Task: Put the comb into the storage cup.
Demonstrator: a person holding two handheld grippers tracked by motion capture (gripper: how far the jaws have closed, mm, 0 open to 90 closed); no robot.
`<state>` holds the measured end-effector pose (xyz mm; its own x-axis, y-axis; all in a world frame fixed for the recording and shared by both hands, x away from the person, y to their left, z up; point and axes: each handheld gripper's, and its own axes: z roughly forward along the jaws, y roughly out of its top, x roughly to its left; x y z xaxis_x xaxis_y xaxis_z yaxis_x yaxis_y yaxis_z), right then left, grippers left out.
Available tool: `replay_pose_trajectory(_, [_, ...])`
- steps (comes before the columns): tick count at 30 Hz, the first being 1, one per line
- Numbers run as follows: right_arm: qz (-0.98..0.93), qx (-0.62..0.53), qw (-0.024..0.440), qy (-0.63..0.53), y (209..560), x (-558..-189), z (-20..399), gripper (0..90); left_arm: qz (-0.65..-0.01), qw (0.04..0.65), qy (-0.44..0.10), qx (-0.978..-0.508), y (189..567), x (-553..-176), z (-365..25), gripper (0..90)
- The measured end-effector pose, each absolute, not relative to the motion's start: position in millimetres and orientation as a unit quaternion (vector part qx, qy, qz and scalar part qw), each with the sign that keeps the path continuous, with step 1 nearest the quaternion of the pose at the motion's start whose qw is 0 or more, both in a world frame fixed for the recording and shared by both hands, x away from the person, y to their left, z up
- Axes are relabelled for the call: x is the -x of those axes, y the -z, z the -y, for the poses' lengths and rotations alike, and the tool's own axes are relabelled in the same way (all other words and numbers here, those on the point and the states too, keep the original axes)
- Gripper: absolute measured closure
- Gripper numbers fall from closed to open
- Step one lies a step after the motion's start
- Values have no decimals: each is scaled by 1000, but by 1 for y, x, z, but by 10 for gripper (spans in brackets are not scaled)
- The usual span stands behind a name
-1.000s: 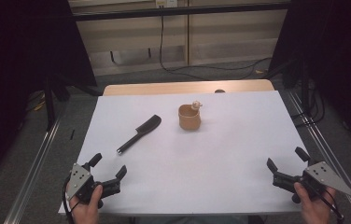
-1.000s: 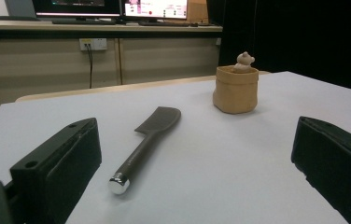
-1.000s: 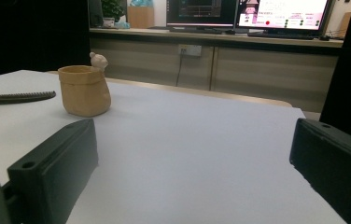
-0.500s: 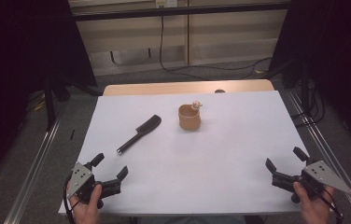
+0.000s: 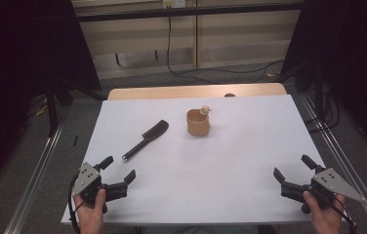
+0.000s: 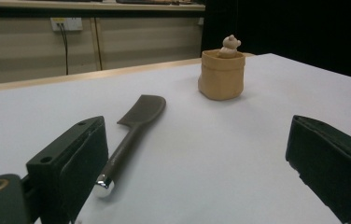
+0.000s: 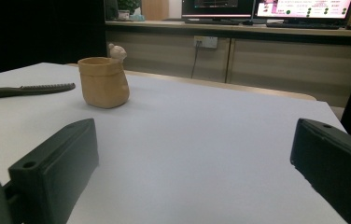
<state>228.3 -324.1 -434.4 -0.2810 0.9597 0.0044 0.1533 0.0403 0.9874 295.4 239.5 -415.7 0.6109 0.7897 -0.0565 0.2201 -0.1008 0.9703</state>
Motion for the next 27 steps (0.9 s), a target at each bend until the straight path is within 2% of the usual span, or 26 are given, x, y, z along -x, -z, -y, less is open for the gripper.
replay_pose_trajectory(7, [-608, -458, 387, -520, 435, -230, 325, 0, -348, 574, -237, -702, 405, -302, -236, 28])
replay_pose_trajectory(10, [-609, -458, 389, -518, 435, -231, 325, 0, -351, 581, -241, -693, 401, -306, -235, 25])
replay_pose_trajectory(14, [-611, -456, 387, -519, 435, -231, 324, 0, -317, 585, -264, -698, 399, -316, -233, 21])
replay_pose_trajectory(22, [-618, -449, 387, -517, 436, -231, 322, 2, -329, 593, -249, -692, 397, -337, -234, 12])
replay_pose_trajectory(27, [-617, -449, 388, -516, 435, -231, 323, 2, -319, 603, -260, -683, 388, -343, -235, 12])
